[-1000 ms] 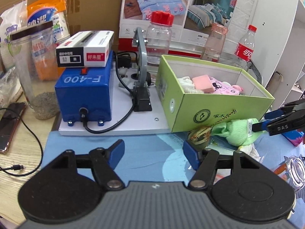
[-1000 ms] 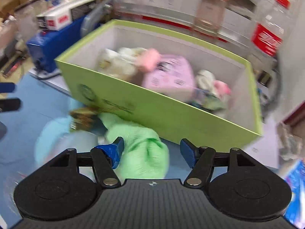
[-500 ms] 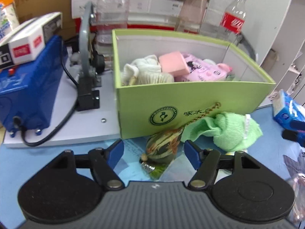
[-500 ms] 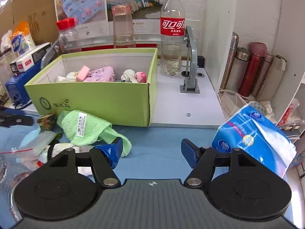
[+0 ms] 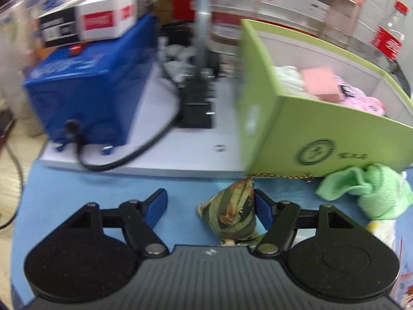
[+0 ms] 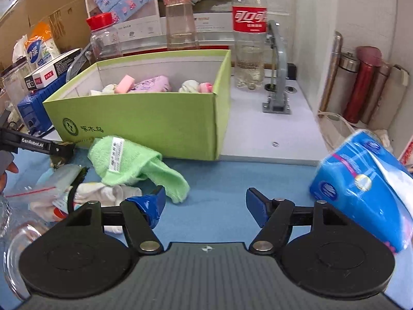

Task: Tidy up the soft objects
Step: 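Grasp the green leaf-print sachet with the left gripper while the right grasps the green towel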

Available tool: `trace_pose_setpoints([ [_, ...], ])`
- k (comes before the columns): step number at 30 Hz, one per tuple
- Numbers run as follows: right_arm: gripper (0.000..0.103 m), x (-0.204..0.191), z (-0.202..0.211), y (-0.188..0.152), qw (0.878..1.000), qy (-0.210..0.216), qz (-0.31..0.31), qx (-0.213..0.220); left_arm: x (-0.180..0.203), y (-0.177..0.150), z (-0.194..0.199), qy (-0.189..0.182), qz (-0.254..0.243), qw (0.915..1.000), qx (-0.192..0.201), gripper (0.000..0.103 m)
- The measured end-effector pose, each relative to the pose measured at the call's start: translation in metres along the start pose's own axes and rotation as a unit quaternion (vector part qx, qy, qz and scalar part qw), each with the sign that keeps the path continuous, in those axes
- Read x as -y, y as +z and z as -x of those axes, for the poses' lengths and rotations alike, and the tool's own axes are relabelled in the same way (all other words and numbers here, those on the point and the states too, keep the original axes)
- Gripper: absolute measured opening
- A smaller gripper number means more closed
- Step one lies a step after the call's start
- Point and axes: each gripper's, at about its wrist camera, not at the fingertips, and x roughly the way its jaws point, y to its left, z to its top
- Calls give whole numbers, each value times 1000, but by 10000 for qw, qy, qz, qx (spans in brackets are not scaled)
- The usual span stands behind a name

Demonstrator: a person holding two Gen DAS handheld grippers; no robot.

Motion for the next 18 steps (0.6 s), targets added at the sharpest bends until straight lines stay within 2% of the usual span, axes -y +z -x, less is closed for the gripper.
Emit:
trace_pose_setpoints([
  [2,55,-11,-6,10,9997,239,85,-38,-16,-3,5,125,116,9999,25,71],
  [5,55,-32,-18,29,9987,419,225,-171,-38,-8,17,-2,443,9990,49,71],
  [12,56,-80,-54,58,9935,224,774,-808,-57,-19,41,-349,608,9971,299,71],
  [15,57,-94,-66,63,9901,-28,931,-1048,-66,-24,48,-519,676,9958,341,71],
  [18,57,-103,-81,70,9832,-67,1104,-1454,-77,-28,51,-621,766,9945,362,71],
])
